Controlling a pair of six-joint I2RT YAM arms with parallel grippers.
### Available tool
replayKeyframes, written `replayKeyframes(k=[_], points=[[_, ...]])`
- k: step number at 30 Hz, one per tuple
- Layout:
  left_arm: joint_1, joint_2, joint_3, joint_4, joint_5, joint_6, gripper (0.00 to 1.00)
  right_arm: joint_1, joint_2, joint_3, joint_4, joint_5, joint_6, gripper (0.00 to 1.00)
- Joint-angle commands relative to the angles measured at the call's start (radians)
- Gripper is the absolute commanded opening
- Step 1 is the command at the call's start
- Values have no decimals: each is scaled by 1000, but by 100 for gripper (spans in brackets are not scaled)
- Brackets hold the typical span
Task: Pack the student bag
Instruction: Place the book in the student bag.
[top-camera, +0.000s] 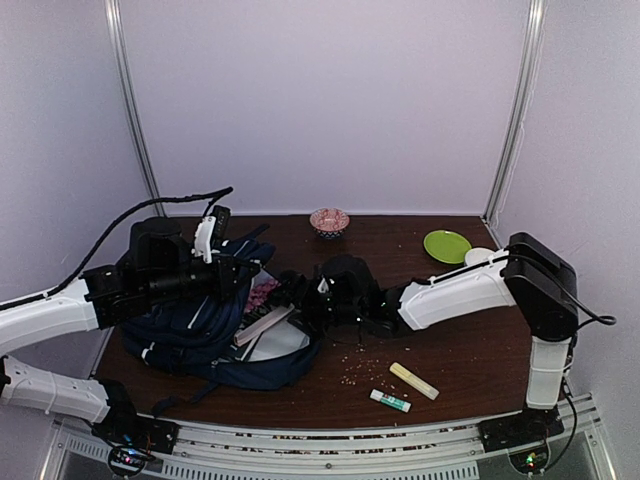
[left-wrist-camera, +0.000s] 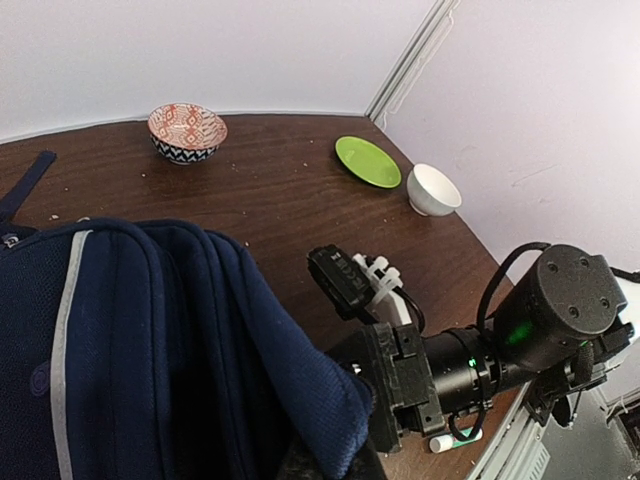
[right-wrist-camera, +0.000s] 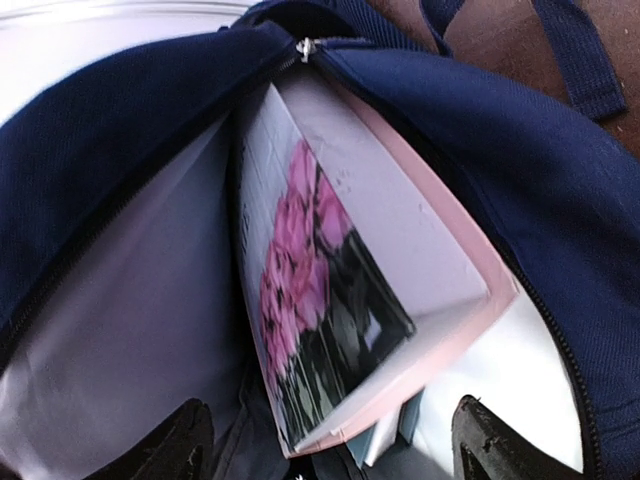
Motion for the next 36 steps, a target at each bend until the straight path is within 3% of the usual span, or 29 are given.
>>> replayKeyframes(k=[1, 6, 19, 27, 36], points=[[-9, -33, 43, 168, 27, -9, 0, 5, 52, 68, -1, 60, 55, 83], [-9, -51, 47, 159, 19, -1, 0, 7, 89, 111, -33, 25, 82, 83], [-9, -45, 48, 155, 12, -3, 0, 23, 10, 35, -196, 37, 60, 85], [-14, -47, 49, 160, 45, -16, 0, 17, 107, 72, -53, 17, 108, 81], [-17, -55, 42, 151, 46, -22, 0, 2, 159, 116, 49, 25, 112, 66]])
